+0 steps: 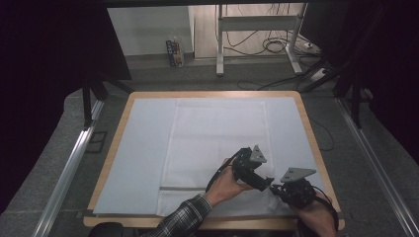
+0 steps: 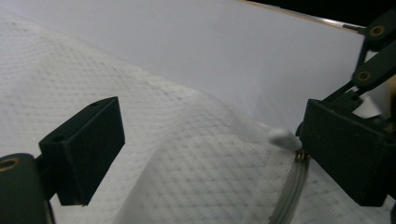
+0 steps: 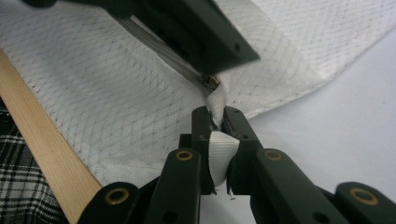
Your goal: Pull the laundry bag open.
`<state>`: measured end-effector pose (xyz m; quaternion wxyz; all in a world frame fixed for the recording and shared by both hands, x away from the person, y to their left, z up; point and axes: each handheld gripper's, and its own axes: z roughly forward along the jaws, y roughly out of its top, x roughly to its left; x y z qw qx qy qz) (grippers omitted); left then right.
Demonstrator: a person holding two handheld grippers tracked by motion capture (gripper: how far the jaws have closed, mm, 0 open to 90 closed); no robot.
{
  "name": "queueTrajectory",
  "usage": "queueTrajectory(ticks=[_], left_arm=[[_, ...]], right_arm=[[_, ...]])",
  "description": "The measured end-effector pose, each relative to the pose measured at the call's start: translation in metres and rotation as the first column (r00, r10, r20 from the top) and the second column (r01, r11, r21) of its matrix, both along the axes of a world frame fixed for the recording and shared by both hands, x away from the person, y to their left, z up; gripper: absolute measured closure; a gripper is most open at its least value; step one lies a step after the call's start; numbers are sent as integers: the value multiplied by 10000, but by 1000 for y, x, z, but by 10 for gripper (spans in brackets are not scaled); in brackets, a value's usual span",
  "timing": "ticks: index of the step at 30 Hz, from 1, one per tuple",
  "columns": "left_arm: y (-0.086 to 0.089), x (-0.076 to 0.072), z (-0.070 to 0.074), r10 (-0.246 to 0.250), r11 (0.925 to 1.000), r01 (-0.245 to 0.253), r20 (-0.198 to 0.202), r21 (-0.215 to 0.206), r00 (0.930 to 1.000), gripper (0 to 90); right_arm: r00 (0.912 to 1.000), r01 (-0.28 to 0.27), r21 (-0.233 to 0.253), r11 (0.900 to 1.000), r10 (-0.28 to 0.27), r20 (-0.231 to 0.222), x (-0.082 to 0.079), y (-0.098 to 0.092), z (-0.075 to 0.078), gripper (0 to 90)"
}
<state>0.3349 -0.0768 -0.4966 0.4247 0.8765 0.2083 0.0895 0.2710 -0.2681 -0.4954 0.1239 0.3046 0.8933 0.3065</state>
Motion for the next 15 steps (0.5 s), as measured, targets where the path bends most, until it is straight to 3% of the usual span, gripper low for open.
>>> queueTrajectory(ticks=[6,8,9,11,15], left_arm=[[8,-2,1,-235,9995,236,-82,194,9997,87],[13,-2,3,-295,9995,296,-166,96,9994,111],[15,-4,2,-161,9995,150,-371,-294,9992,125],[23,-2,5,-337,9993,330,-412,-160,9986,155],[36,0,6,-597,9970,550,-904,-541,9941,283]], right_arm=[[10000,40,-74,10000,-39,46,0,0,0,830],[10000,65,-185,9998,-64,32,0,0,-1,830],[10000,72,-184,9998,-71,36,1,0,-1,830],[9999,72,-223,9997,-69,133,1,0,-1,830],[9998,35,-296,9996,-30,187,1,0,-1,830]])
